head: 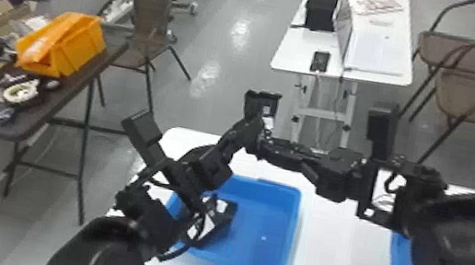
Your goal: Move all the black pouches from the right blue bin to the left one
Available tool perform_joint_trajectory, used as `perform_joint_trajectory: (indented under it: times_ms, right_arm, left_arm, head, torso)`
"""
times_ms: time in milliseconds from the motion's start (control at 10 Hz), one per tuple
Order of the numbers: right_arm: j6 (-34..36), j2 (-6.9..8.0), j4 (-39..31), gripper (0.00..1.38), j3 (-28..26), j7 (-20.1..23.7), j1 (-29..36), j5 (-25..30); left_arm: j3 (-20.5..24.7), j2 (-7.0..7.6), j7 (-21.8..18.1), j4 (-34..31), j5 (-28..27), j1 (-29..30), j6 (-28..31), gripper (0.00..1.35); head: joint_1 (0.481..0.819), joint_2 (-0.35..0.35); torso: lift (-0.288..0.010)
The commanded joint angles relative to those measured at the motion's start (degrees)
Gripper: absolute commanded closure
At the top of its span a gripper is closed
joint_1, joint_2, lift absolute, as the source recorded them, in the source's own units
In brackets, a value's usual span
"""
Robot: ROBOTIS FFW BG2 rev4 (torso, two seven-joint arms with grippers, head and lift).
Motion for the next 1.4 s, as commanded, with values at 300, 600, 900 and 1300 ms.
perform_joint_trajectory:
  times_ms: [300,600,900,1300]
  right_arm:
    - [-2.4,0.29,4.4,0.46,-0.3,-0.3,-0.4,-3.1]
    - [-3.4,0.29,0.4,0.11,-7.6,-0.9,4.6,4.5]
    - [-2.1,0.55,-8.1,0.12,-17.2,-4.1,12.5,11.5]
    - [-1.9,1.25,-8.7,0.12,-20.2,-4.3,14.9,12.0]
  left_arm:
    - [1.7,-1.59,1.2,0.0,-2.2,1.9,-4.4,1.22]
    - [5.5,-2.53,2.3,1.5,-17.4,4.8,-8.7,1.22]
    - [5.6,-2.53,2.3,8.3,-23.3,6.1,-10.3,1.22]
    - [2.9,-2.53,2.0,14.8,-35.0,5.3,-13.8,1.22]
  head:
    - [0.695,0.296]
    - [0.695,0.326]
    - [0.695,0.306]
    - [0.695,0.249]
  torso:
    - [0.01]
    - [0.01]
    - [0.01]
    - [0.01]
